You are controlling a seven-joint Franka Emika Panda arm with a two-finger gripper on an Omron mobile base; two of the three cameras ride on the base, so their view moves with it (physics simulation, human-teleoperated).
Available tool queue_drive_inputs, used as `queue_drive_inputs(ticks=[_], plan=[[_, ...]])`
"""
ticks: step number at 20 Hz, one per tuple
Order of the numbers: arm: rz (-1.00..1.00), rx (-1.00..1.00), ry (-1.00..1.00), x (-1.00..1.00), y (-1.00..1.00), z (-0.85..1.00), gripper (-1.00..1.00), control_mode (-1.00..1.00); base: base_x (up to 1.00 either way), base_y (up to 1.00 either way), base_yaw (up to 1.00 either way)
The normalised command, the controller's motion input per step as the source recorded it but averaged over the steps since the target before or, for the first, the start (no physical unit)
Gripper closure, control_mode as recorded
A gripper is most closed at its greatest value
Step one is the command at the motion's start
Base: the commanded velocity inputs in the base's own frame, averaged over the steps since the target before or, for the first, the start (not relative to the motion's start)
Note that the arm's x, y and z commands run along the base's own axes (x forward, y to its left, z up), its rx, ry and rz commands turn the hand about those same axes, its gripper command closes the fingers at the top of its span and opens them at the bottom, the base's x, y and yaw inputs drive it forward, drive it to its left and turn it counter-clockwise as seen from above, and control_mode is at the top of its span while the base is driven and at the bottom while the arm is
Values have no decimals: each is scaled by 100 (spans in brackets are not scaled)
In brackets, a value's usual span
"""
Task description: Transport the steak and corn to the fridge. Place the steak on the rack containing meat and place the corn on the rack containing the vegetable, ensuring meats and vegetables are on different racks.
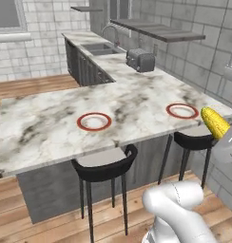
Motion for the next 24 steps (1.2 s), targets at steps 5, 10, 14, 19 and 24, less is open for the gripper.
queue_drive_inputs(ticks=[5,10,14,19,24], plan=[[0,0,0,0,0,0,100,100,-39,100,11],[0,0,0,0,0,0,100,100,-10,100,5],[0,0,0,0,0,0,100,100,0,100,2],[0,0,0,0,0,0,100,100,18,100,0],[0,0,0,0,0,0,100,100,57,100,0]])
